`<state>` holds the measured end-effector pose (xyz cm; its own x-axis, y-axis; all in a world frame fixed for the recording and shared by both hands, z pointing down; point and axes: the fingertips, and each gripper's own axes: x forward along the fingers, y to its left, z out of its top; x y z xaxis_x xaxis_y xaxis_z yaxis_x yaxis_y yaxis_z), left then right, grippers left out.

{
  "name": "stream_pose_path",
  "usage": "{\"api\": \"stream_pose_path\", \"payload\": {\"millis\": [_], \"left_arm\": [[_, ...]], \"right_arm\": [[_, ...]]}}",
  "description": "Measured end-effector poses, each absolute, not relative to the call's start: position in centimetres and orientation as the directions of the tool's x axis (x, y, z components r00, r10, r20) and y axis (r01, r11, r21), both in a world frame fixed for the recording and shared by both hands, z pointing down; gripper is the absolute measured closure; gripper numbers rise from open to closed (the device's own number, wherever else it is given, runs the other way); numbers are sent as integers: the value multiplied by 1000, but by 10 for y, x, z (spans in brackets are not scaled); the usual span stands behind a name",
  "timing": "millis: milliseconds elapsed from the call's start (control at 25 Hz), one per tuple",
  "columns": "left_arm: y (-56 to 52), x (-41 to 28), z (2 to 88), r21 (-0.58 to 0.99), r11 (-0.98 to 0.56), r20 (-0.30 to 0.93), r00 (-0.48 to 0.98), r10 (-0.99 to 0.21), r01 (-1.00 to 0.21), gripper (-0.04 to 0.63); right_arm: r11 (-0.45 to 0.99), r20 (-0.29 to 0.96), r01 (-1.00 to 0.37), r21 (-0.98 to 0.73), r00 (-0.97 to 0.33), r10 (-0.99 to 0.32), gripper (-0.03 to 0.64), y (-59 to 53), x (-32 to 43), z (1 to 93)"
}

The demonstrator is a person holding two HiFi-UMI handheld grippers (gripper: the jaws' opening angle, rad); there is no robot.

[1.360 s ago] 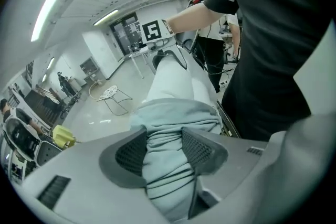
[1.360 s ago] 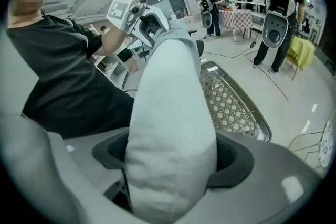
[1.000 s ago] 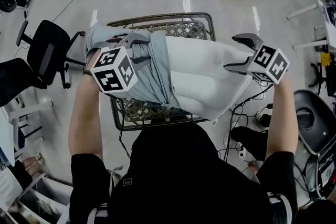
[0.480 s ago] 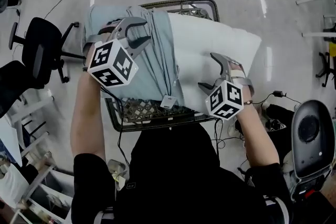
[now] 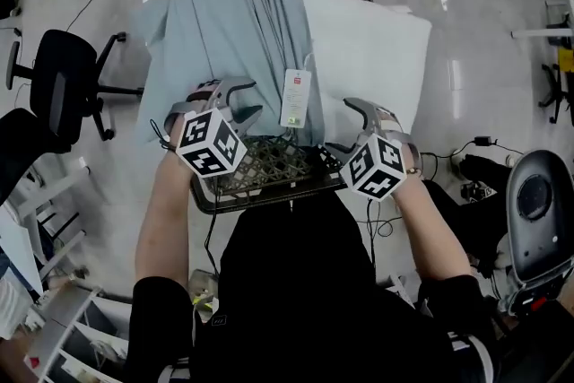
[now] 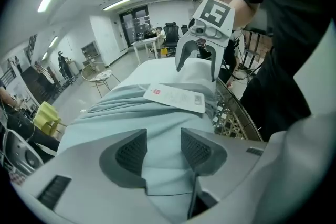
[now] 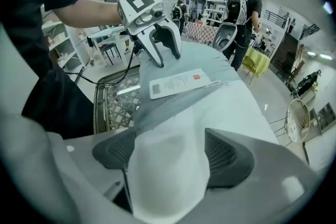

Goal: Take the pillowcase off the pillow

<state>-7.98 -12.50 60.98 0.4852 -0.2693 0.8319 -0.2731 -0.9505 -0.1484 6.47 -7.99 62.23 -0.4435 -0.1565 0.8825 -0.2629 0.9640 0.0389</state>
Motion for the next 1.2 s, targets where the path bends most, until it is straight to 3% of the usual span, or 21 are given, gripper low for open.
{"api": "stream_pose_path", "payload": {"millis": [160, 320, 440, 760, 960, 1200], "left_arm": [[-89, -74, 607, -175, -950, 809, 512, -288, -258, 365], [-65, -73, 616, -162, -943, 791, 534, -299, -289, 356], [-62, -76, 621, -144, -936, 789, 534, -304, -321, 356], [-72, -72, 634, -179, -920, 783, 516, -347, -348, 357], [-75, -68, 636, -167, -914, 769, 531, -356, -370, 357], [-79, -63, 638, -175, -907, 775, 514, -367, -383, 357]], "right_arm": [[958, 917, -250, 139, -333, -220, 154, -38, 63, 652], [902, 890, -287, 321, -235, -391, 112, -39, 66, 671], [872, 881, -318, 372, -176, -440, 112, -52, 74, 670], [853, 868, -189, 487, -2, -496, 10, -65, 99, 724], [839, 854, -165, 519, 49, -518, 9, -73, 98, 731], [894, 904, -134, 427, 43, -425, 6, -75, 94, 739]]}}
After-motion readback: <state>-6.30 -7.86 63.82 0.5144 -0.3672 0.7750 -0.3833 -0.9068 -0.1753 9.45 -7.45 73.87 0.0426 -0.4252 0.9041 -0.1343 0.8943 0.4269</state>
